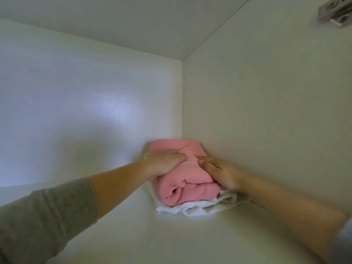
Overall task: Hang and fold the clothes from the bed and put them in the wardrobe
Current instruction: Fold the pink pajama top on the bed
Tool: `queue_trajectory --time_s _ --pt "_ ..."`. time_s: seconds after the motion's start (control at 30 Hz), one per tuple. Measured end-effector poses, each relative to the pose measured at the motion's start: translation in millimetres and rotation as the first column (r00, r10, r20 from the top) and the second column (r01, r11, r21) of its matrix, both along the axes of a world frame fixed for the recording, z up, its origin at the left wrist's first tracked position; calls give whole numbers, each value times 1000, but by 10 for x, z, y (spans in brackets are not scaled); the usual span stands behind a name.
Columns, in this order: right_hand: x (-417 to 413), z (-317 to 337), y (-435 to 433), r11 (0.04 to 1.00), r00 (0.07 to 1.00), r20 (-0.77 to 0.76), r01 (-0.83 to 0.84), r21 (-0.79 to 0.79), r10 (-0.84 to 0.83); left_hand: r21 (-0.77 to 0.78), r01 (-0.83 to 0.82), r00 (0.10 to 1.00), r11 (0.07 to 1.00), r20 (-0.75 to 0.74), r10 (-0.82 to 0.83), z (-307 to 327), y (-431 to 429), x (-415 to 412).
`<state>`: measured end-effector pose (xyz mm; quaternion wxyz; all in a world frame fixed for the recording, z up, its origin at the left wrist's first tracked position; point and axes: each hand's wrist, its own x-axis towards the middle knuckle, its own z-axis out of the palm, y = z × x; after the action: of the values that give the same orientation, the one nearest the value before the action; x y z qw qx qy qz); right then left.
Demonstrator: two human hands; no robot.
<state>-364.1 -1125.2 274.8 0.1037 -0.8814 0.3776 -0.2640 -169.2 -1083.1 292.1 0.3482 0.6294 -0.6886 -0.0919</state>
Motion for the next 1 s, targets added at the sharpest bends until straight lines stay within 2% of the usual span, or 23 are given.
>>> queue_trajectory --time_s 0.1,0.17,0.33,0.5,0.67,0.8,1.0 --pt "-29 -31 5 998 1000 -10 -17 62 18 72 1 1000 997 24 -2 -29 64 -53" --pt "-75 40 55 999 999 29 -16 42 15 70 9 1000 998 -4 -9 17 143 -76" --pt "-292 433 370 979 965 262 59 -196 -6 -91 -34 996 995 -81 27 187 393 -186" --pt "-342 549 823 968 904 413 -8 -250 114 -218 16 998 976 -48 -27 282 794 -233" --pt "-406 383 1173 976 870 476 -28 -215 130 -241 83 996 967 1 -85 207 1229 -314" --pt "-456 293 1391 982 780 612 -15 -190 130 -182 183 982 966 -5 -187 199 1585 -449" --pt "-474 238 1683 989 683 716 -73 -125 141 -201 135 990 970 0 -138 256 2043 -579"
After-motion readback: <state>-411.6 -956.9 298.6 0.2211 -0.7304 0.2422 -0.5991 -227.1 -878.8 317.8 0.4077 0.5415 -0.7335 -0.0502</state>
